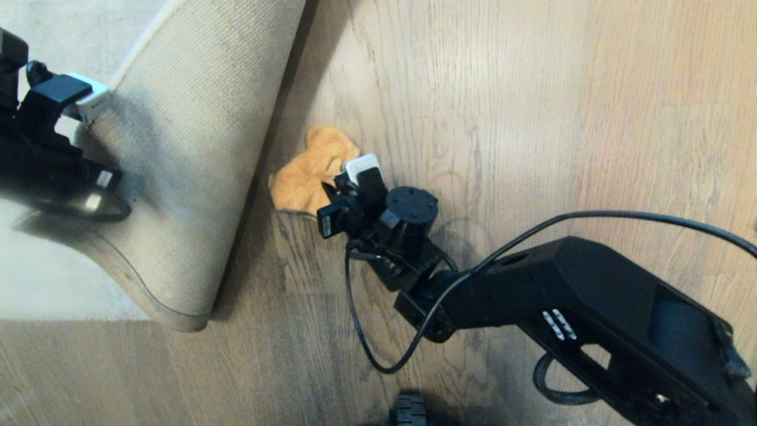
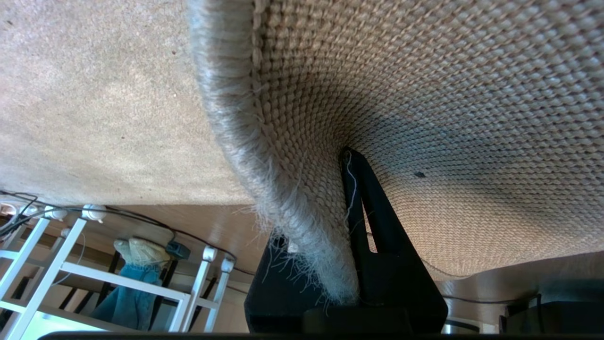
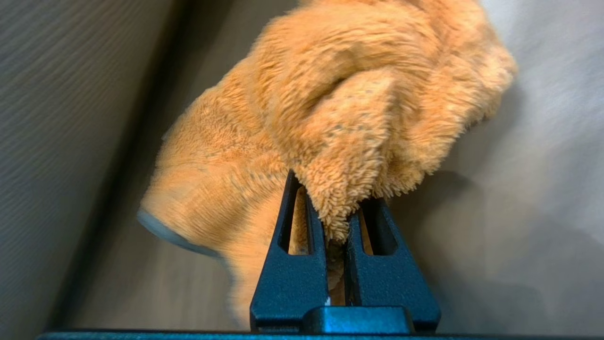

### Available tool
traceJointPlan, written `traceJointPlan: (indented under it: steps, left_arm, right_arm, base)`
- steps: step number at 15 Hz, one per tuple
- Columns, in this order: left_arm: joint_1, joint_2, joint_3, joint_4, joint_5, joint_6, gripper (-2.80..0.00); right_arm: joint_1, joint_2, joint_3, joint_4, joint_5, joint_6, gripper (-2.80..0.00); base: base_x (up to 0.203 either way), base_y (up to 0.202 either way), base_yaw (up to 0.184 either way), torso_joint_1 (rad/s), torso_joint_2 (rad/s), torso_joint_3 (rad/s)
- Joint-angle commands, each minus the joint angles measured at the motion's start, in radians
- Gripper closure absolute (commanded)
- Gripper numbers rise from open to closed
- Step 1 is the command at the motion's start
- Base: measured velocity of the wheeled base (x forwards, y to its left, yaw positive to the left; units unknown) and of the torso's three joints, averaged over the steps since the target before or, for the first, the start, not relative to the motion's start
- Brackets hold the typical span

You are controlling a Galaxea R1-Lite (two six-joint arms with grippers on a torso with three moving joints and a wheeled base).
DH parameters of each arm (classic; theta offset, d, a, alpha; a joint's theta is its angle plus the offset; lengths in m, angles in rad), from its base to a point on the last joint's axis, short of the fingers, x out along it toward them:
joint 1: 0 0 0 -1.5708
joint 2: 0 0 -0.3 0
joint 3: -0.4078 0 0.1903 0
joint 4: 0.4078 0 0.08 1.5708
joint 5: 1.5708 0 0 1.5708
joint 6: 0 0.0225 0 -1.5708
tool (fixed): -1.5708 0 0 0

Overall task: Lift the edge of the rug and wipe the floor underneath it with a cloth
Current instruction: Wipe the floor under the carpet with a rag

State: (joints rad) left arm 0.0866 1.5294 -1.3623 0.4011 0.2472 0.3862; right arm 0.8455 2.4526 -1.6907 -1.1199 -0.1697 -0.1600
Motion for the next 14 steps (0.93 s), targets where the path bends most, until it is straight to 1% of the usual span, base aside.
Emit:
traceJointPlan:
  steps: [1, 3, 5, 7, 12, 14]
  left_arm:
    - [0.001, 0.006, 0.000, 0.002, 0.002, 0.002, 0.00]
    - [0.001, 0.006, 0.000, 0.002, 0.003, 0.002, 0.00]
    - [0.001, 0.005, 0.000, 0.002, 0.003, 0.002, 0.00]
    - [0.001, 0.003, 0.000, 0.002, 0.002, 0.002, 0.00]
    - [0.001, 0.003, -0.001, 0.002, 0.003, 0.003, 0.00]
    - [0.001, 0.003, -0.001, 0.002, 0.003, 0.003, 0.00]
  right_arm:
    - [-0.044, -0.010, -0.052, 0.014, -0.002, -0.002, 0.00]
    - [-0.066, -0.032, -0.103, 0.050, -0.002, -0.005, 0.00]
    - [-0.083, -0.059, -0.125, 0.070, -0.002, -0.032, 0.00]
    - [-0.093, -0.089, -0.126, 0.072, -0.002, -0.036, 0.00]
    - [-0.168, -0.159, -0.126, 0.104, -0.002, -0.036, 0.00]
    - [-0.172, -0.167, -0.121, 0.106, -0.001, -0.036, 0.00]
  base:
    - [0.000, 0.000, 0.000, 0.000, 0.00, 0.000]
    - [0.000, 0.000, 0.000, 0.000, 0.00, 0.000]
    - [0.000, 0.000, 0.000, 0.000, 0.00, 0.000]
    - [0.000, 0.000, 0.000, 0.000, 0.00, 0.000]
    - [0.000, 0.000, 0.000, 0.000, 0.00, 0.000]
    - [0.000, 0.000, 0.000, 0.000, 0.00, 0.000]
